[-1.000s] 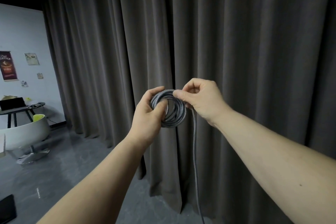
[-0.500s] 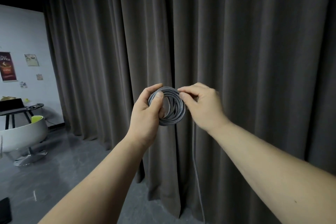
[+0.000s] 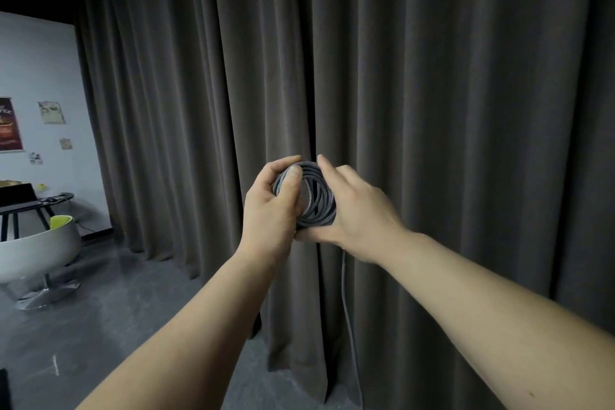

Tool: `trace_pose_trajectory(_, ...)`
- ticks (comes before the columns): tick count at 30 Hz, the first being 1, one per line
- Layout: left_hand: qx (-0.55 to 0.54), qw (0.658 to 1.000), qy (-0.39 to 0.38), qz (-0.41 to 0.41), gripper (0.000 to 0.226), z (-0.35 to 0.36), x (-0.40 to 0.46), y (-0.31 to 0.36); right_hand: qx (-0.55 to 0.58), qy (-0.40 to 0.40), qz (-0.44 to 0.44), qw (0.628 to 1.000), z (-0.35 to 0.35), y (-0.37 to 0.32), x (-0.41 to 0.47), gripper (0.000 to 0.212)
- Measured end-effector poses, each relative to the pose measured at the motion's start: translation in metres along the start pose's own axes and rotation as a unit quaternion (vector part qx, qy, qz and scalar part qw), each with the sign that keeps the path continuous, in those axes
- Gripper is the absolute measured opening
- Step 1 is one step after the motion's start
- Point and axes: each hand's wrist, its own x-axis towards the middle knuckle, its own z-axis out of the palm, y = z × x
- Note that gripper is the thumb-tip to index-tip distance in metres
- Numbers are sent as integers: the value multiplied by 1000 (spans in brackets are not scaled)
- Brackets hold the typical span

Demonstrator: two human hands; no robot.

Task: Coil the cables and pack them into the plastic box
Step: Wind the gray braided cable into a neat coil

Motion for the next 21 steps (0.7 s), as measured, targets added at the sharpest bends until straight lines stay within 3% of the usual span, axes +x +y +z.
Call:
trace_pose_trajectory(3,-28,1000,-3,-11,14,1,-1,2,84,33,27,996,4,1,1,117)
trace_pose_trajectory(8,-32,999,-17,-10,19,2,-1,6,98,60,36,993,6,1,1,115)
trace_pose_trajectory(18,-67,997,39,-25,21,6,1,15,148,35,38,988,6,-8,0,113)
trace_pose_trajectory(21,-69,994,79,-24,17,-1,8,17,192,-10,33,981,6,-7,-2,99)
